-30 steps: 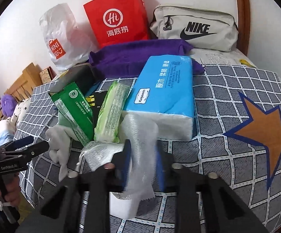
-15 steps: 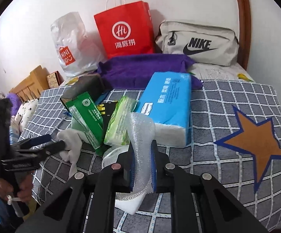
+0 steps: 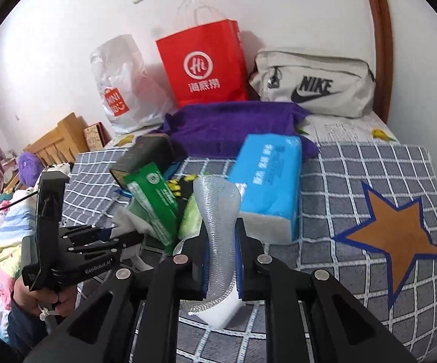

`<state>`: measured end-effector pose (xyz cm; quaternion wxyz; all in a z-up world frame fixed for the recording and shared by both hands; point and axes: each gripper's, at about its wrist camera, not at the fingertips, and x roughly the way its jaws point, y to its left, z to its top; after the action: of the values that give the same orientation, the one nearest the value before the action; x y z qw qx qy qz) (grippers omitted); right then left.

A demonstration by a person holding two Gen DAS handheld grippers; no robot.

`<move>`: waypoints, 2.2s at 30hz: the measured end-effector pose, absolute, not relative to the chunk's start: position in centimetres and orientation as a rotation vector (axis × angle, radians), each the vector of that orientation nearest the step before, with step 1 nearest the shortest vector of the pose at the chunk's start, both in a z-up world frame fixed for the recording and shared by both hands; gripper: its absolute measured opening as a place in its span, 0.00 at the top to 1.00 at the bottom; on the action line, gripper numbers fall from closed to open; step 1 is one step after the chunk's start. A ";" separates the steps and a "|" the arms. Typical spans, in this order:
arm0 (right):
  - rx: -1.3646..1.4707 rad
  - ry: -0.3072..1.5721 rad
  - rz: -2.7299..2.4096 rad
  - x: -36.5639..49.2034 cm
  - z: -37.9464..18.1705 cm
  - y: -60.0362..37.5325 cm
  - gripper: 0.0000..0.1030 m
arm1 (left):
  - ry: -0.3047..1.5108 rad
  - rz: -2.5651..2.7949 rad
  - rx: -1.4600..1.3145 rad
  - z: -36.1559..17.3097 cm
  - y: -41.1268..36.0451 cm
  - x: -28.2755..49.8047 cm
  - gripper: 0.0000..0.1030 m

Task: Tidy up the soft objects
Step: 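Carry the mesh bag and glove onto the purple towel with both tools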

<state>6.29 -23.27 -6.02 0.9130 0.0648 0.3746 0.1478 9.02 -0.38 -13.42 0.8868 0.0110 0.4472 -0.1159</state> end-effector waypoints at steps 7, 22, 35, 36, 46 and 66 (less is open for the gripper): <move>0.111 0.747 0.332 7.1 -4.2 -22.1 0.87 | 0.902 -0.214 0.022 -10.2 1.5 8.2 0.78; 0.074 0.758 0.329 11.1 -2.6 -20.6 0.87 | 0.801 -0.185 -0.021 -3.5 4.3 9.9 0.81; 0.055 0.754 0.258 17.8 -1.1 -22.2 0.87 | 0.817 -0.115 -0.029 -2.1 5.9 17.5 0.80; 0.057 0.754 0.255 18.5 -1.1 -22.3 0.87 | 0.821 -0.114 -0.034 -2.1 6.1 18.2 0.81; 0.063 0.763 0.217 25.7 -1.1 -23.2 0.87 | 0.828 -0.108 -0.028 -2.0 6.0 25.0 0.81; 0.065 0.847 0.181 38.0 -5.7 -24.2 0.87 | 0.899 -0.163 0.018 -5.4 3.0 37.5 0.80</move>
<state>38.03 -24.21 -5.69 0.9072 0.0317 0.4103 0.0878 37.52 2.99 -5.38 0.8974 0.0088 0.4340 -0.0786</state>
